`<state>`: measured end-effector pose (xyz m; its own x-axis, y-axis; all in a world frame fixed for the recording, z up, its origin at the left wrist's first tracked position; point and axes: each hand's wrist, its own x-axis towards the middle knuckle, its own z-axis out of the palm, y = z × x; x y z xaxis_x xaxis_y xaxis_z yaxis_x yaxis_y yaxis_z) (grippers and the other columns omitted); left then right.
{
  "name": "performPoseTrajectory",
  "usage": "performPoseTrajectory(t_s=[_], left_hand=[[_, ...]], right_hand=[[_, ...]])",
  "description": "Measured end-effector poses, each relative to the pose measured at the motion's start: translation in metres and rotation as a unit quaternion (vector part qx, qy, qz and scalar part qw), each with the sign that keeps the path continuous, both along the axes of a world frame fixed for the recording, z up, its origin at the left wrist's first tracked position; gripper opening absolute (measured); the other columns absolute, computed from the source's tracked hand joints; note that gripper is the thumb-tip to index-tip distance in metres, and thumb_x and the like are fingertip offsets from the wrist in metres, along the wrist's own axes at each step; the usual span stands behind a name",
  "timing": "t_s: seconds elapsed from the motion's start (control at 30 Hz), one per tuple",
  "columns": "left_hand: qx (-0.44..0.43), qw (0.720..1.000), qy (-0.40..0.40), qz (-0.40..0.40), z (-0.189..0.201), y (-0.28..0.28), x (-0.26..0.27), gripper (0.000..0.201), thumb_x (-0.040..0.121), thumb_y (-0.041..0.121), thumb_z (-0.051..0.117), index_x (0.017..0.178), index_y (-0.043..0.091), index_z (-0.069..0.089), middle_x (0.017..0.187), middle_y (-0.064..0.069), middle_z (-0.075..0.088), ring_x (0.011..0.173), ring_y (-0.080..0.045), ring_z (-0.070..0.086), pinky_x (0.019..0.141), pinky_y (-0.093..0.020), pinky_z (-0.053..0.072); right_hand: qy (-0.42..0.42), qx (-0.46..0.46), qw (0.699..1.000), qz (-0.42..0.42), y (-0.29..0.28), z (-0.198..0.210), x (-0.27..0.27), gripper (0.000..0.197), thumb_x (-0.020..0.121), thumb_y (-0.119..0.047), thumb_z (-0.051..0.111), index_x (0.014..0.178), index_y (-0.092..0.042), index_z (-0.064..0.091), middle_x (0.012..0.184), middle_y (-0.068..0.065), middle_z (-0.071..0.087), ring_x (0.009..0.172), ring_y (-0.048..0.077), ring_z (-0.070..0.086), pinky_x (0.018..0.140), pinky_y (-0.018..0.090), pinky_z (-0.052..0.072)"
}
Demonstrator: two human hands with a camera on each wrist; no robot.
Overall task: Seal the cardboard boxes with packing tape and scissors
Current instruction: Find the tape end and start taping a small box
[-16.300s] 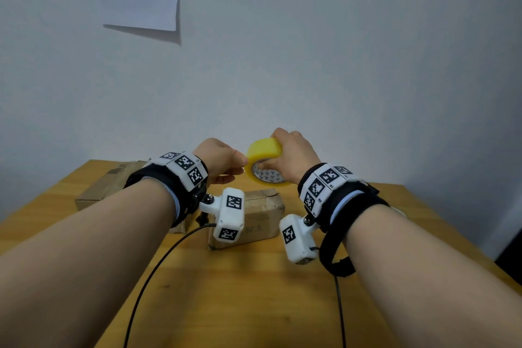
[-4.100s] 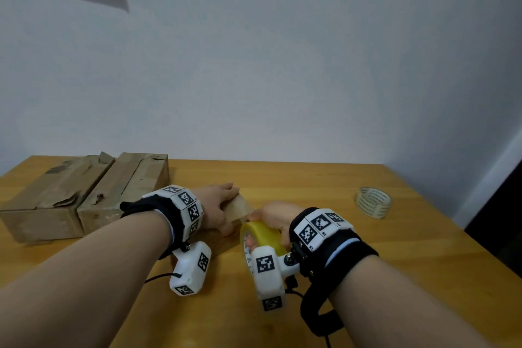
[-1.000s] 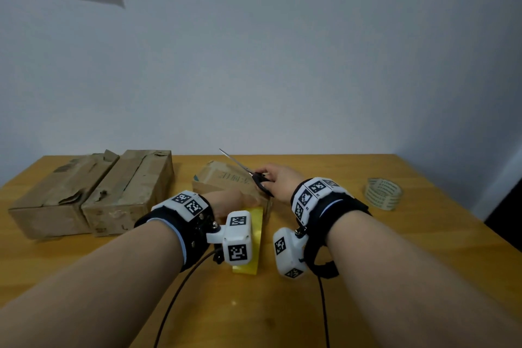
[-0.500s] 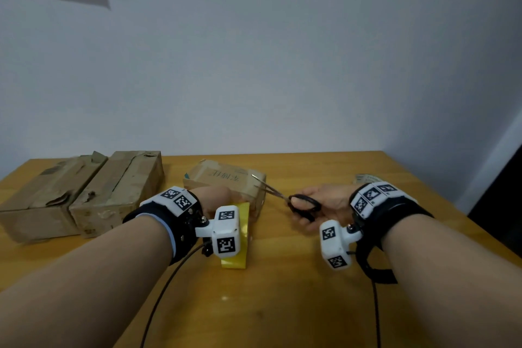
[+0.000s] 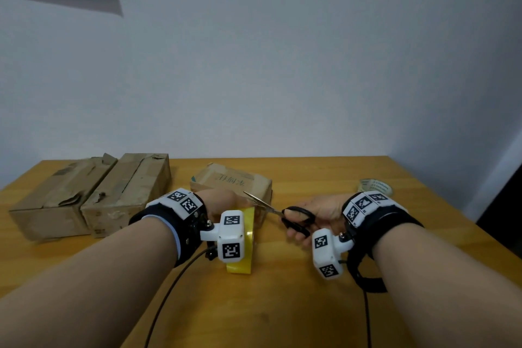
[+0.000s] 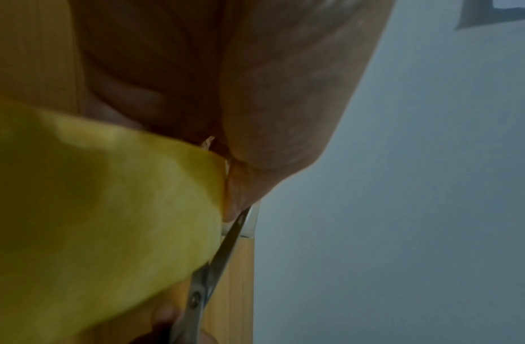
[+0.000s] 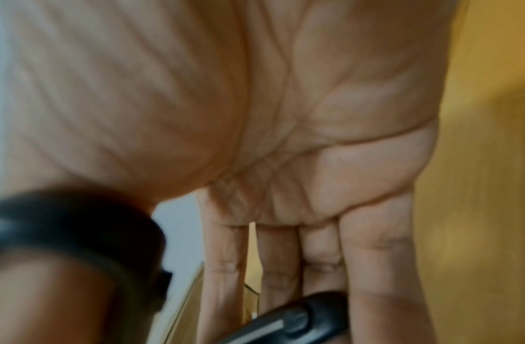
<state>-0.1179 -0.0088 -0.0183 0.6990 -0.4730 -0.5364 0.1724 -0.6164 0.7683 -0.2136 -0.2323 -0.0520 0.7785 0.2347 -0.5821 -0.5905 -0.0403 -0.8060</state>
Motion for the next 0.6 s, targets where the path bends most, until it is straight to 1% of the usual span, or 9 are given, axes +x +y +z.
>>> performPoseTrajectory(t_s=[0.07, 0.17, 0.2, 0.27, 0.37, 0.43, 0.5, 0.53, 0.6], left_hand=[[-0.005, 1.000, 0.008, 0.005, 0.001, 0.002, 0.000, 0.019, 0.093, 0.026, 0.061, 0.096, 0.008, 0.060, 0.055, -0.004, 0.055, 0.046, -0.018, 0.049, 0.051, -0.028, 0.043], [-0.019, 0.999, 0.041, 0.000, 0.000, 0.005, 0.001, 0.023, 0.092, 0.023, 0.062, 0.110, 0.007, 0.057, 0.053, -0.005, 0.057, 0.038, -0.017, 0.052, 0.043, -0.024, 0.045], [-0.024, 0.999, 0.049, 0.002, 0.000, 0.004, 0.001, 0.024, 0.092, 0.022, 0.062, 0.110, 0.008, 0.057, 0.057, -0.005, 0.059, 0.040, -0.017, 0.054, 0.045, -0.024, 0.046], [-0.026, 0.999, 0.047, 0.002, -0.001, 0.003, 0.002, 0.020, 0.092, 0.022, 0.062, 0.106, 0.009, 0.057, 0.071, -0.007, 0.061, 0.053, -0.019, 0.056, 0.057, -0.028, 0.048], [-0.028, 0.999, 0.041, 0.012, -0.003, 0.005, 0.003, 0.027, 0.090, 0.024, 0.065, 0.110, 0.007, 0.058, 0.078, -0.009, 0.061, 0.060, -0.022, 0.055, 0.063, -0.032, 0.048], [-0.026, 0.999, 0.034, -0.001, -0.003, 0.007, 0.005, 0.028, 0.090, 0.025, 0.065, 0.111, 0.007, 0.059, 0.074, -0.009, 0.061, 0.059, -0.022, 0.054, 0.063, -0.033, 0.047], [-0.023, 0.999, 0.027, -0.006, 0.001, 0.010, 0.001, 0.016, 0.093, 0.023, 0.062, 0.098, 0.008, 0.060, 0.062, -0.007, 0.058, 0.055, -0.021, 0.050, 0.060, -0.031, 0.044], [-0.020, 1.000, 0.024, -0.004, 0.003, 0.011, -0.001, 0.012, 0.094, 0.022, 0.060, 0.094, 0.010, 0.059, 0.061, -0.006, 0.058, 0.055, -0.020, 0.049, 0.058, -0.030, 0.044], [-0.007, 1.000, 0.007, -0.012, 0.004, 0.013, 0.000, 0.010, 0.096, 0.021, 0.057, 0.092, 0.012, 0.060, 0.069, -0.006, 0.058, 0.056, -0.018, 0.049, 0.057, -0.027, 0.044]], right_hand=[[-0.001, -0.004, 1.000, 0.000, 0.005, -0.001, 0.003, 0.064, 0.053, -0.037, 0.096, 0.095, -0.008, 0.057, 0.082, 0.009, 0.064, 0.064, 0.014, 0.062, 0.060, 0.025, 0.057], [-0.005, -0.024, 1.000, -0.016, 0.008, -0.004, 0.007, 0.067, 0.049, -0.035, 0.098, 0.097, -0.006, 0.060, 0.083, 0.012, 0.066, 0.063, 0.016, 0.064, 0.058, 0.027, 0.058], [-0.010, -0.031, 0.999, -0.018, 0.008, -0.006, 0.009, 0.068, 0.049, -0.035, 0.098, 0.098, -0.007, 0.061, 0.083, 0.012, 0.067, 0.063, 0.016, 0.064, 0.058, 0.027, 0.058], [-0.018, -0.054, 0.998, -0.020, 0.007, -0.008, 0.014, 0.070, 0.046, -0.036, 0.099, 0.100, -0.008, 0.063, 0.083, 0.011, 0.070, 0.062, 0.015, 0.066, 0.057, 0.026, 0.057], [-0.016, -0.088, 0.995, -0.041, 0.008, -0.007, 0.018, 0.069, 0.044, -0.037, 0.099, 0.099, -0.008, 0.069, 0.083, 0.010, 0.072, 0.060, 0.013, 0.066, 0.053, 0.021, 0.055], [-0.018, -0.129, 0.990, -0.055, 0.011, -0.004, 0.017, 0.062, 0.053, -0.035, 0.095, 0.103, -0.009, 0.070, 0.082, 0.009, 0.072, 0.059, 0.011, 0.065, 0.050, 0.019, 0.053], [-0.016, -0.147, 0.986, -0.079, 0.013, -0.002, 0.016, 0.043, 0.070, -0.025, 0.085, 0.105, -0.008, 0.066, 0.078, 0.009, 0.071, 0.055, 0.011, 0.064, 0.047, 0.020, 0.052], [-0.013, -0.146, 0.985, -0.086, 0.014, -0.002, 0.015, 0.035, 0.076, -0.019, 0.081, 0.105, -0.008, 0.065, 0.078, 0.011, 0.070, 0.055, 0.012, 0.064, 0.049, 0.021, 0.054], [-0.006, -0.146, 0.987, -0.071, 0.012, -0.004, 0.013, 0.039, 0.074, -0.012, 0.083, 0.107, -0.005, 0.065, 0.087, 0.017, 0.071, 0.065, 0.019, 0.066, 0.064, 0.029, 0.057]])
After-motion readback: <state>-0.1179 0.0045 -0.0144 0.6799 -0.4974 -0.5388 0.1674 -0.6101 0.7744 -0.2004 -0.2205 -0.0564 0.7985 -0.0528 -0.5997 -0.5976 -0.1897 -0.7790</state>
